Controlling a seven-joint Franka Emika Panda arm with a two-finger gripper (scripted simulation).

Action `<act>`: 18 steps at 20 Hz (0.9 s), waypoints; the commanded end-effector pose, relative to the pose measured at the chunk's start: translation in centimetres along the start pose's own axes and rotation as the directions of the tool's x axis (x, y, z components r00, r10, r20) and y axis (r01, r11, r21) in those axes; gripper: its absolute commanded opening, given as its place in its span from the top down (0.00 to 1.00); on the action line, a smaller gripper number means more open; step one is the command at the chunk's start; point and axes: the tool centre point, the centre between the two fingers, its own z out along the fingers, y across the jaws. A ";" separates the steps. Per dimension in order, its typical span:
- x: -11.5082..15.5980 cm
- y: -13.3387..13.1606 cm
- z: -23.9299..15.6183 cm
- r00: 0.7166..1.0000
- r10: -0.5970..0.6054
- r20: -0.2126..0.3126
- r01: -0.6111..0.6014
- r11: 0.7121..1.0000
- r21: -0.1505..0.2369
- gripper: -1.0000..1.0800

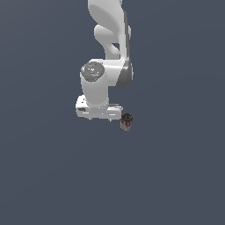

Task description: Pick up the object and move it to a goal position.

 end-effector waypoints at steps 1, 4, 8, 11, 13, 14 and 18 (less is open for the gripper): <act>0.0 -0.2 0.0 1.000 -0.002 -0.001 0.002 1.000 0.000 0.04; -0.2 -1.2 0.1 1.000 -0.006 -0.007 0.006 1.000 0.000 0.04; -0.8 -3.8 0.3 1.000 -0.018 -0.023 0.018 1.000 0.001 0.04; -1.7 -6.6 0.5 0.999 -0.032 -0.041 0.032 0.999 0.002 0.04; -2.4 -8.7 0.7 0.998 -0.043 -0.054 0.043 0.999 0.004 0.04; -2.8 -9.6 0.8 0.997 -0.047 -0.060 0.048 0.999 0.004 0.04; -4.0 -12.3 1.0 0.995 -0.062 -0.078 0.063 0.998 0.008 0.04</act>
